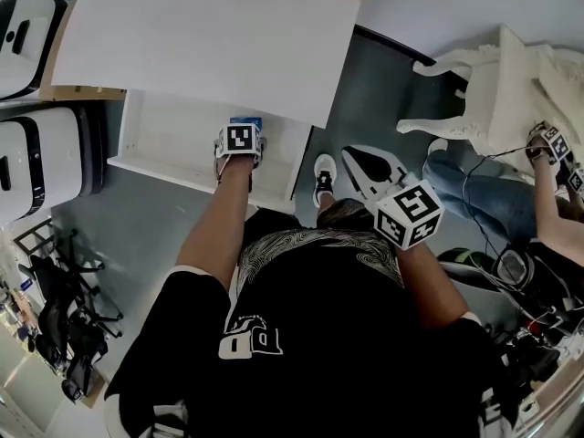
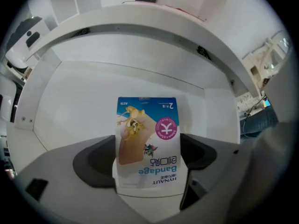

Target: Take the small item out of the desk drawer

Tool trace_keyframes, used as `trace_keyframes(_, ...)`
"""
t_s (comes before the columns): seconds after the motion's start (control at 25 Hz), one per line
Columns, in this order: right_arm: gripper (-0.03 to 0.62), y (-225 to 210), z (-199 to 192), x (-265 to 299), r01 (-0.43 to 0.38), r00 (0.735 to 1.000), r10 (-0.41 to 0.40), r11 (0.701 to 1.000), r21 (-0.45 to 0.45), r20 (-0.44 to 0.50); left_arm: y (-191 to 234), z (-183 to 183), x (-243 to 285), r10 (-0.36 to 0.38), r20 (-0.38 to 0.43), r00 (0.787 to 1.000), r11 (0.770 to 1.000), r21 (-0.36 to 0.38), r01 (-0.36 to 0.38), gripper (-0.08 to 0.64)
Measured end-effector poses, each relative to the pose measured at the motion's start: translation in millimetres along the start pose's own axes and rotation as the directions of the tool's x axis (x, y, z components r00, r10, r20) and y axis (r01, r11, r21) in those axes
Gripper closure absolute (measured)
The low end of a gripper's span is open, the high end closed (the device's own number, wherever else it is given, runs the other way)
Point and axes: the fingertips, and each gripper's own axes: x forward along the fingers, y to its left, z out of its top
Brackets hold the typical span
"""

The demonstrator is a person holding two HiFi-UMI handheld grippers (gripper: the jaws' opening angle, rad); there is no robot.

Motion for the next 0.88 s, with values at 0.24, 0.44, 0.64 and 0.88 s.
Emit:
trace_keyframes(0.24, 0.583, 17, 1, 6, -0.004, 1.000, 0.004, 1.000, -0.013, 0.019, 1, 1, -16, -0.007, 0.026, 1.000, 0.997, 0.075, 0.005, 0.123)
trace_keyframes(0.44, 0.583, 40, 7, 12, -0.017, 0.999, 0.018, 0.999, -0.035, 0.034, 3, 1, -40, -0.043, 0.071, 0.997, 0.993, 0.109, 0.035, 0.123)
trace_keyframes(0.64, 0.583, 54, 19, 16, -0.027, 0.998, 0.031, 0.997, -0.071, 0.055, -2, 7, -78, -0.088, 0.148, 0.985, 0.990, 0.119, 0.071, 0.123)
trace_keyframes(0.88, 0.583, 76, 41, 15, -0.036, 0.995, 0.046, 0.993, -0.113, 0.091, -6, 8, -124, -0.164, 0.244, 0.956, 0.978, 0.164, 0.126, 0.123)
